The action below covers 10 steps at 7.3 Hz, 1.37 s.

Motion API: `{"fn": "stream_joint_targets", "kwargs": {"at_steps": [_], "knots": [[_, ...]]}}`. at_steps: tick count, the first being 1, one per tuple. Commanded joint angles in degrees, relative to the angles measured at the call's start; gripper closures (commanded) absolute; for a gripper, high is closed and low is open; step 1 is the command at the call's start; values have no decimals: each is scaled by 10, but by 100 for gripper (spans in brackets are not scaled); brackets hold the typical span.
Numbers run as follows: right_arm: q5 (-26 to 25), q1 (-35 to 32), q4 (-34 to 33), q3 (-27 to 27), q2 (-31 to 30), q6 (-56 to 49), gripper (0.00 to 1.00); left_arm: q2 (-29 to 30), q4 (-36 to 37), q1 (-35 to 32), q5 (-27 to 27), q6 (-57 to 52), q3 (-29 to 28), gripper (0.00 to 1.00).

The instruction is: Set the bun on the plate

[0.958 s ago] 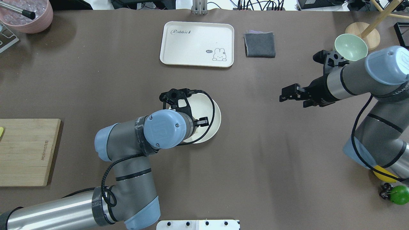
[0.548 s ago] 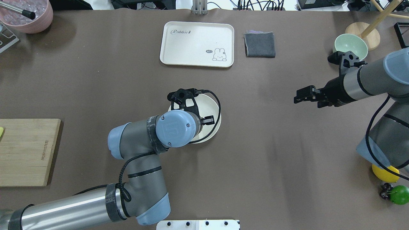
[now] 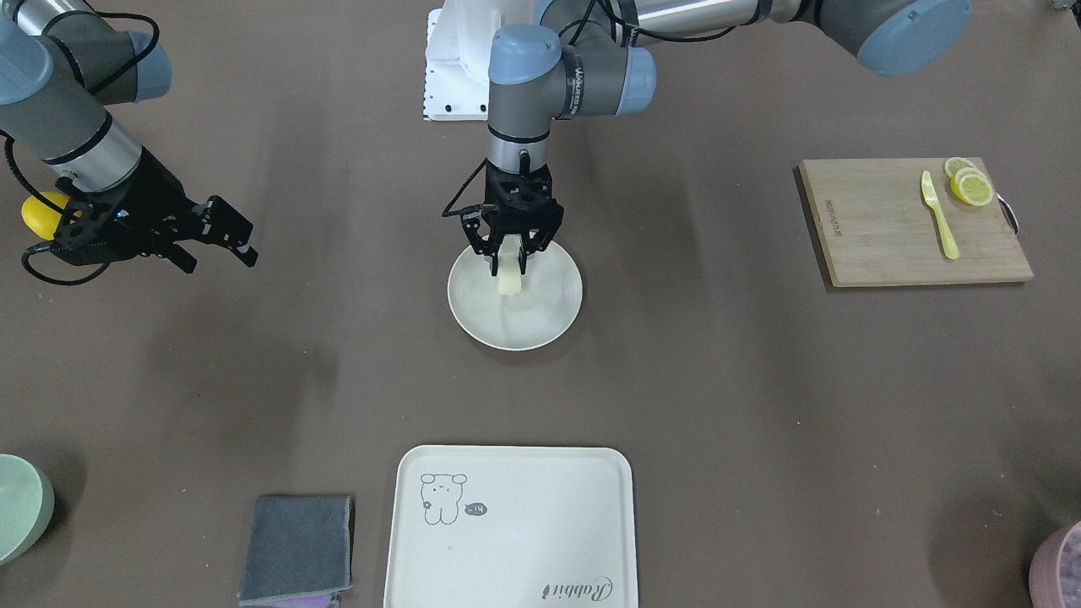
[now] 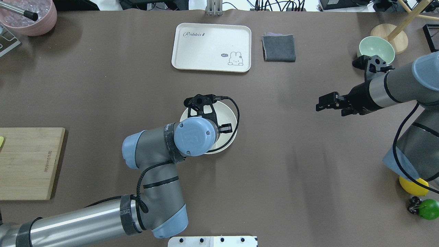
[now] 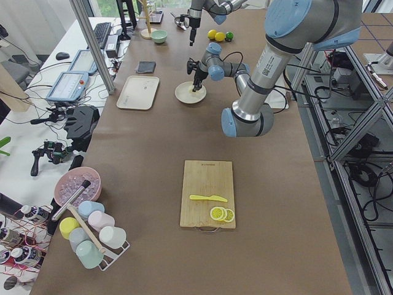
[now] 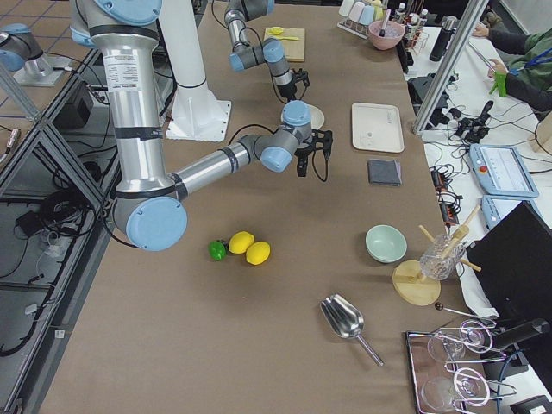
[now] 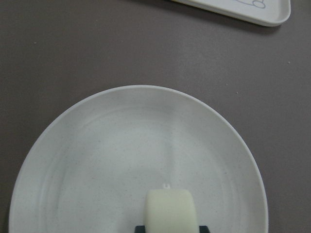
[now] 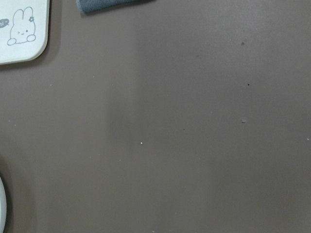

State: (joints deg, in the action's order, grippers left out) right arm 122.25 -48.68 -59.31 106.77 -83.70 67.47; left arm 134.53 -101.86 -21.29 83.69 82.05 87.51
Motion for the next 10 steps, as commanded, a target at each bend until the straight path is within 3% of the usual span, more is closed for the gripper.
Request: {"fn": "stream_joint_targets", "kwargs": {"at_steps": [1, 3, 4, 6, 8, 9, 10], "knots": [[0, 2, -1, -2, 5, 0, 0, 0, -2, -3, -5, -12, -3, 2], [0, 1, -4, -2, 8, -1, 0, -1, -9, -18, 2, -19, 7, 2], [6, -6, -5, -1, 8, -2, 0, -8, -4, -63, 45, -68, 34, 2], [31, -26, -6, -5, -2, -7, 0, -100, -6, -160, 80, -280, 104, 2], [41, -51, -8, -6, -19, -21, 0, -204, -34, -244, 175, -298, 169, 2], [56, -75, -8, -7, -50, -67, 0, -263, -40, -268, 180, -300, 170, 2], [68, -99, -9, -8, -87, -115, 0, -286, -37, -317, 188, -339, 166, 2]]}}
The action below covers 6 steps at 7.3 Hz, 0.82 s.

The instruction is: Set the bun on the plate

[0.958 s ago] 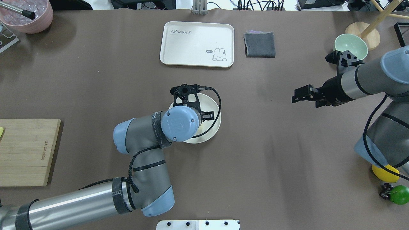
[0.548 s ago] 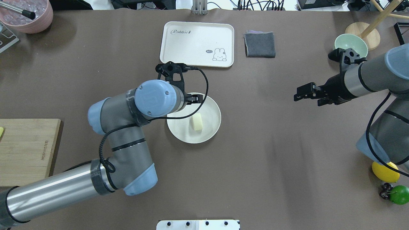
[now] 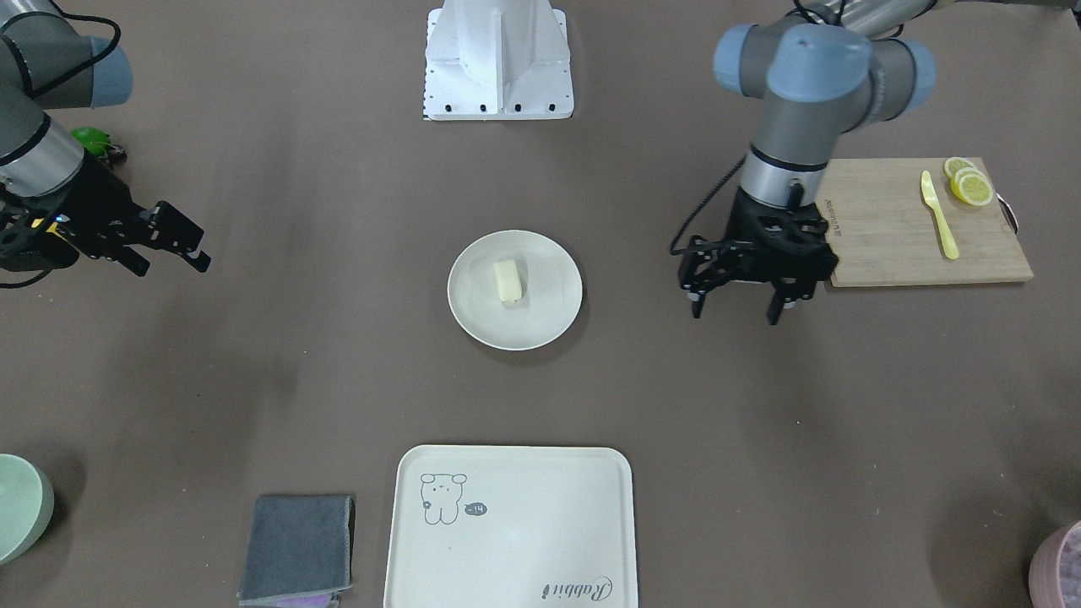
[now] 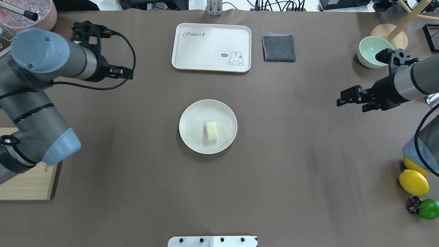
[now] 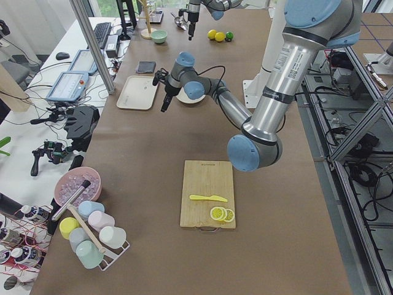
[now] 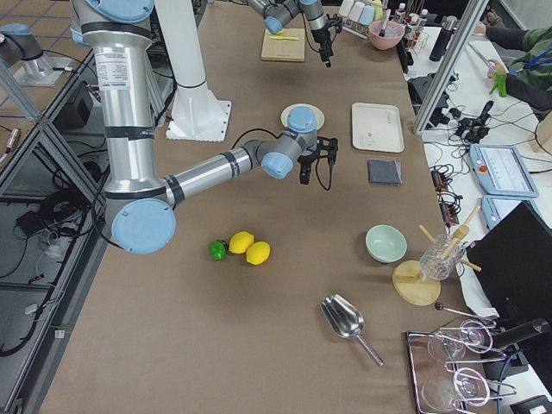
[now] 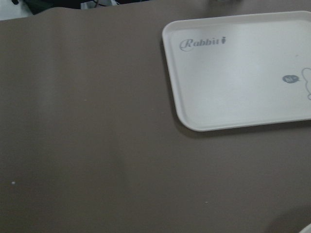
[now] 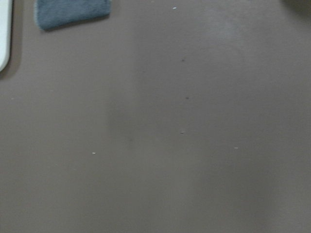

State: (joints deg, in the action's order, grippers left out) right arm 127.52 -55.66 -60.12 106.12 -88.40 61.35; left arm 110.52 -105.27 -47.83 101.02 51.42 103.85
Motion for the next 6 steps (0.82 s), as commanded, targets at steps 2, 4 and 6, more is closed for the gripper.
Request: {"fn": "stream_joint_targets", "kwargs": {"at_steps": [2, 4, 6], "knots": [[17, -88, -24, 0, -88, -117, 0, -129, -3, -196, 180, -210, 8, 2], [61, -204, -156, 0, -111, -377, 0, -206, -1, -332, 251, -362, 4, 2], [62, -313, -354, -4, -106, -617, 0, -217, 60, -442, 326, -428, -15, 2]]}}
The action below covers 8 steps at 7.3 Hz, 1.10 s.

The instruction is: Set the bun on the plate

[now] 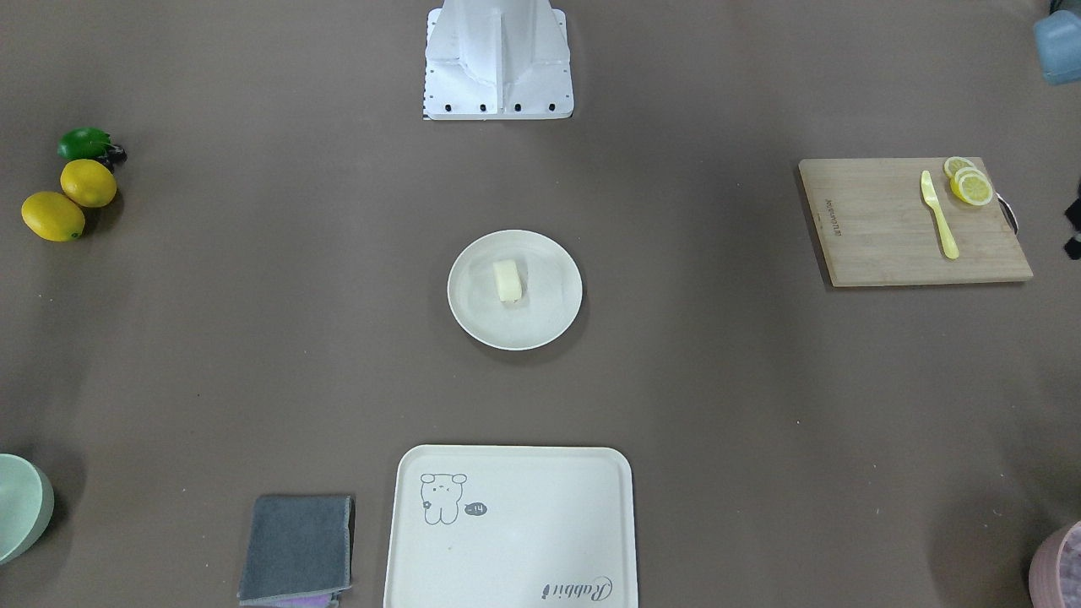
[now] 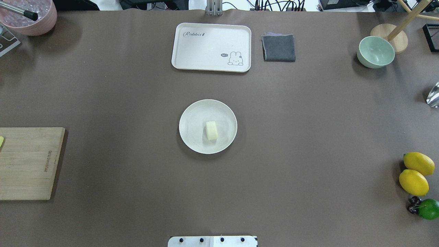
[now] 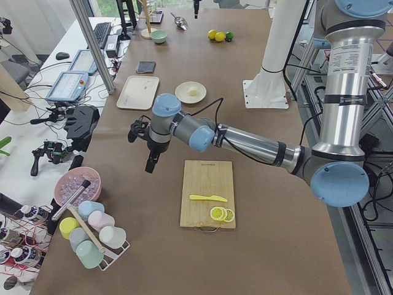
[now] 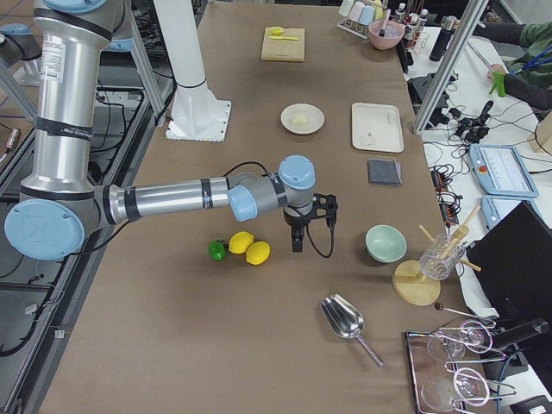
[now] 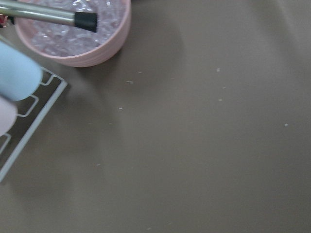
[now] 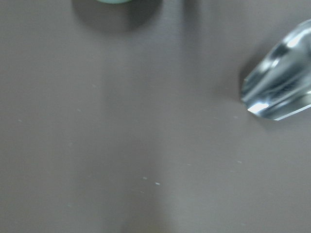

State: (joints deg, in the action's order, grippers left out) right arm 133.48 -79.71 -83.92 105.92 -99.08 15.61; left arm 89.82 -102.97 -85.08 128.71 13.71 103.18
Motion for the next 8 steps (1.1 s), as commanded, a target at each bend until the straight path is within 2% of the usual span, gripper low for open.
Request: {"fn": "stream_joint_targets", "kwargs": {"at_steps": [1, 2, 3, 4, 8], "knots": [[0, -127, -177, -2, -4, -238, 0, -10, 89, -104, 59, -114, -10, 2], [-3, -145, -198, -4, -20, -248, 0, -11, 149, -114, 60, -163, -11, 2], [3, -151, -191, -4, -34, -248, 0, -32, 170, -120, 63, -177, -14, 2], [4, -152, -191, -4, -35, -247, 0, -55, 166, -120, 63, -178, -17, 2], [13, -155, -189, -2, -40, -241, 0, -55, 165, -120, 60, -178, -32, 2]]}}
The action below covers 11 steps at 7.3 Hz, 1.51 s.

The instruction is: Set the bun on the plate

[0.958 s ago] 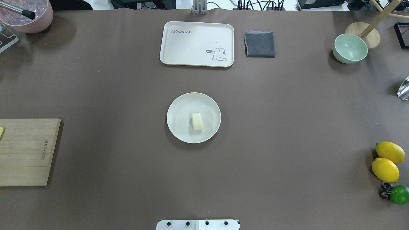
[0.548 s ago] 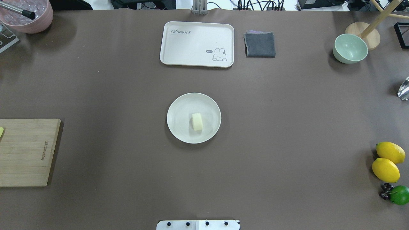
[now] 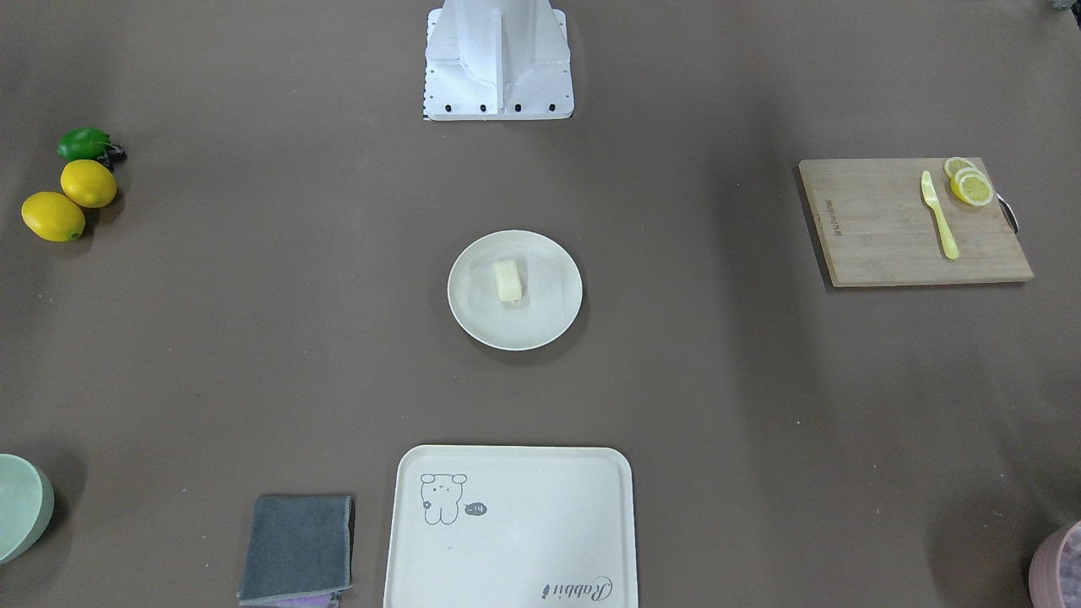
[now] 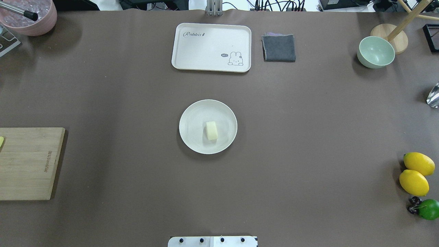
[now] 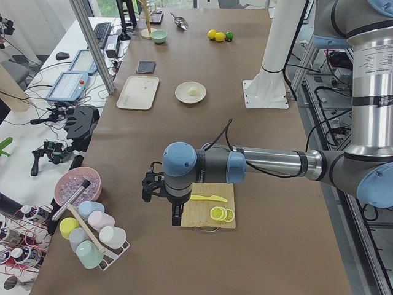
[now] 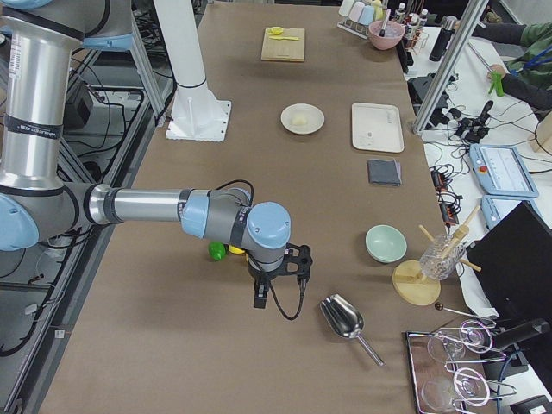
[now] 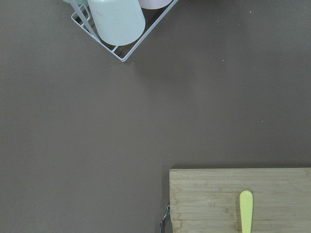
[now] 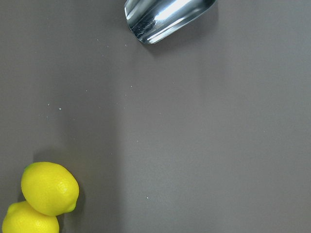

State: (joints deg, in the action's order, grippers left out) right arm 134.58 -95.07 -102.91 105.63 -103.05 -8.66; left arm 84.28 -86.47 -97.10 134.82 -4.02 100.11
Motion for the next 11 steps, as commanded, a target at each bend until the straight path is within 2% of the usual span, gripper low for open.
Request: {"fn": "stream_joint_targets", "kwargs": {"at_steps": [1, 6, 11], "knots": [[2, 0, 1, 1, 0, 2, 0, 3, 1, 0, -2, 1, -2, 2], [1, 0, 1, 12, 28, 38, 0, 2, 1, 0, -2, 4, -2, 2], [2, 0, 2, 12, 29, 38, 0, 6, 0, 1, -2, 1, -7, 2]]}}
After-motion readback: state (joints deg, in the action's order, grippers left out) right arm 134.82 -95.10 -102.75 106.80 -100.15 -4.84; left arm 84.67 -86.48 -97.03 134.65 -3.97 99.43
